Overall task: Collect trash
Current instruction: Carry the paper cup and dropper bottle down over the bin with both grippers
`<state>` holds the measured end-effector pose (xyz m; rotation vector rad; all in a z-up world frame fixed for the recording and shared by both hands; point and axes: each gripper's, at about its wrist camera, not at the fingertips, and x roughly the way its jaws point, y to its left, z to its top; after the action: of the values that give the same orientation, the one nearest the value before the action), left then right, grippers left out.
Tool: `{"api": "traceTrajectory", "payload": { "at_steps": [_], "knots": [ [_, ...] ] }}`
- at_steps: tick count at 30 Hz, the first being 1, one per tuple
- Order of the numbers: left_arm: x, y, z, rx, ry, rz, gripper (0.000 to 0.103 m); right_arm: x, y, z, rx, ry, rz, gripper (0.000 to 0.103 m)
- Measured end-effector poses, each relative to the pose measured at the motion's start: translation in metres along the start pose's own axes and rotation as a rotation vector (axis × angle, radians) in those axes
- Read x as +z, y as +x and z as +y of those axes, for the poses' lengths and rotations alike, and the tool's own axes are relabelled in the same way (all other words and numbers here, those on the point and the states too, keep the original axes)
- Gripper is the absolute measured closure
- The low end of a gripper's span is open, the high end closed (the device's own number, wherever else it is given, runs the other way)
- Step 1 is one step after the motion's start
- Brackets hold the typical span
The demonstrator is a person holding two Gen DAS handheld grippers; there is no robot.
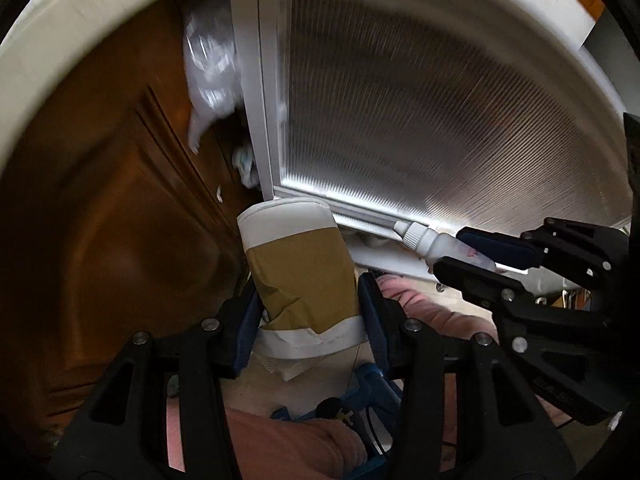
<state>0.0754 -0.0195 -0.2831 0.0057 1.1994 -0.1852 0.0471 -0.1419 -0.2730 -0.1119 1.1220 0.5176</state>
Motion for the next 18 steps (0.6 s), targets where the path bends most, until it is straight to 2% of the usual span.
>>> {"api": "traceTrajectory", "payload": {
  "at_steps": [9,13,18],
  "knots": [
    [-0.003,0.071,0.017,0.004,-0.025,0.121,0.059,-0.013,0.088,-0.032,0.001,0.082,0.133,0.079],
    [0.003,0.095,0.024,0.008,-0.016,0.162,0.059,-0.006,0.116,-0.037,0.004,0.095,0.157,0.079],
    [0.003,0.105,0.022,0.023,0.006,0.187,0.059,0.002,0.135,-0.038,0.024,0.095,0.168,0.079]
  ]
}}
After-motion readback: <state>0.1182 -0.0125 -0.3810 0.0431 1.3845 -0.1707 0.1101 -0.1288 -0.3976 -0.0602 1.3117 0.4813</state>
